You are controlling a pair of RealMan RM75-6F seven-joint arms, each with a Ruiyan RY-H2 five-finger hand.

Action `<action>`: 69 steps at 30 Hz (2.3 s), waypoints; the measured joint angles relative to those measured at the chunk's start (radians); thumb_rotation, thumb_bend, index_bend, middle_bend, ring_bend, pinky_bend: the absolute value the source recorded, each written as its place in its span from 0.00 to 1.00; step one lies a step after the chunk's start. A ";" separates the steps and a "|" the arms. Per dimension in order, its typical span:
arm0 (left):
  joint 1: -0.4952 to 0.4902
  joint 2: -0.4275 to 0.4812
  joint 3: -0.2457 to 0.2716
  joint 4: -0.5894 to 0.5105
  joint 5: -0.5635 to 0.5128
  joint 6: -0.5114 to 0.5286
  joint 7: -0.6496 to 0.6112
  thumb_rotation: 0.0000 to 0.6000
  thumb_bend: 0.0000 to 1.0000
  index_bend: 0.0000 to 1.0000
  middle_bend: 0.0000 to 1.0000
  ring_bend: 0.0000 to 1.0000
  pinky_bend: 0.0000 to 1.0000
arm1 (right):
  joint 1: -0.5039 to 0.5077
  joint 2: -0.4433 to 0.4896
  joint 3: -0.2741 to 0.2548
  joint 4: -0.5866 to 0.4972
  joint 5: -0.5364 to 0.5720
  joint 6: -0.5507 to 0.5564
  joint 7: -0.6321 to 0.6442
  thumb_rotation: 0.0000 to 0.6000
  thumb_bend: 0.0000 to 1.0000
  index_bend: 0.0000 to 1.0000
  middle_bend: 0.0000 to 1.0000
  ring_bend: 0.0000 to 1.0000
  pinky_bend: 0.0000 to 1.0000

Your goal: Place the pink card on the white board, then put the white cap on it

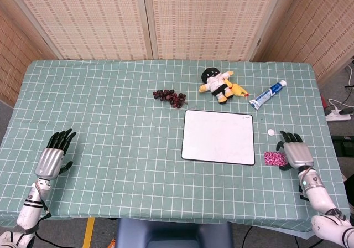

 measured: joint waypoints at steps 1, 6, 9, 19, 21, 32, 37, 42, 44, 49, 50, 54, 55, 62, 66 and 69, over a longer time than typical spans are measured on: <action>0.000 0.000 0.000 -0.001 0.000 -0.002 0.000 1.00 0.19 0.00 0.00 0.00 0.00 | 0.001 -0.001 0.000 0.001 0.002 -0.002 -0.001 1.00 0.00 0.41 0.00 0.00 0.00; -0.001 0.002 0.001 -0.002 -0.001 -0.006 -0.004 1.00 0.19 0.00 0.00 0.00 0.00 | 0.005 -0.001 0.000 0.003 0.008 -0.011 0.003 1.00 0.00 0.40 0.00 0.00 0.00; -0.001 0.003 0.002 -0.004 0.000 -0.007 -0.007 1.00 0.19 0.00 0.00 0.00 0.00 | 0.006 -0.001 0.001 0.004 0.011 -0.014 0.005 1.00 0.00 0.40 0.00 0.00 0.00; -0.002 0.006 0.002 -0.006 -0.001 -0.012 -0.012 1.00 0.19 0.00 0.00 0.00 0.00 | 0.023 0.006 0.005 -0.001 0.031 -0.054 0.011 1.00 0.00 0.38 0.00 0.00 0.00; -0.002 0.006 0.001 -0.006 -0.002 -0.015 -0.013 1.00 0.19 0.00 0.00 0.00 0.00 | 0.027 0.006 0.005 -0.002 0.037 -0.061 0.008 1.00 0.00 0.39 0.00 0.00 0.00; -0.004 0.008 0.003 -0.009 -0.001 -0.020 -0.020 1.00 0.19 0.00 0.00 0.00 0.00 | 0.036 0.013 0.004 -0.012 0.058 -0.080 0.000 1.00 0.03 0.48 0.00 0.00 0.00; -0.003 0.009 0.004 -0.010 -0.001 -0.020 -0.023 1.00 0.19 0.00 0.00 0.00 0.00 | 0.034 0.017 0.004 -0.020 0.059 -0.075 0.006 1.00 0.05 0.50 0.00 0.00 0.00; -0.004 0.009 0.004 -0.010 -0.001 -0.023 -0.027 1.00 0.19 0.00 0.00 0.00 0.00 | 0.031 0.031 0.007 -0.046 0.048 -0.060 0.028 1.00 0.05 0.50 0.00 0.00 0.00; -0.004 0.010 0.004 -0.010 -0.001 -0.024 -0.027 1.00 0.19 0.00 0.00 0.00 0.00 | 0.031 0.046 0.010 -0.068 0.038 -0.051 0.042 1.00 0.06 0.50 0.00 0.00 0.00; -0.004 0.010 0.003 -0.009 -0.002 -0.023 -0.028 1.00 0.19 0.00 0.00 0.00 0.00 | 0.042 0.087 0.028 -0.137 0.014 -0.026 0.056 1.00 0.06 0.50 0.00 0.00 0.00; -0.004 0.010 0.002 -0.009 -0.002 -0.023 -0.028 1.00 0.19 0.00 0.00 0.00 0.00 | 0.049 0.098 0.035 -0.157 0.011 -0.022 0.055 1.00 0.06 0.50 0.00 0.00 0.00; -0.004 0.011 -0.001 -0.009 -0.005 -0.023 -0.030 1.00 0.19 0.00 0.00 0.00 0.00 | 0.091 0.123 0.071 -0.217 0.012 -0.016 0.031 1.00 0.06 0.49 0.00 0.00 0.00; -0.004 0.011 -0.001 -0.009 -0.006 -0.022 -0.031 1.00 0.19 0.00 0.00 0.00 0.00 | 0.103 0.126 0.081 -0.227 0.016 -0.017 0.019 1.00 0.06 0.49 0.00 0.00 0.00; -0.002 0.014 -0.004 -0.012 -0.007 -0.014 -0.034 1.00 0.19 0.00 0.00 0.00 0.00 | 0.213 0.107 0.142 -0.271 0.132 -0.052 -0.116 1.00 0.06 0.48 0.00 0.00 0.00; 0.000 0.016 -0.005 -0.014 -0.007 -0.010 -0.037 1.00 0.19 0.00 0.00 0.00 0.00 | 0.270 0.065 0.154 -0.264 0.228 -0.079 -0.192 1.00 0.07 0.48 0.00 0.00 0.00; 0.000 0.017 -0.005 -0.014 -0.007 -0.010 -0.043 1.00 0.19 0.00 0.00 0.00 0.00 | 0.309 0.025 0.152 -0.238 0.302 -0.103 -0.241 1.00 0.07 0.48 0.00 0.00 0.00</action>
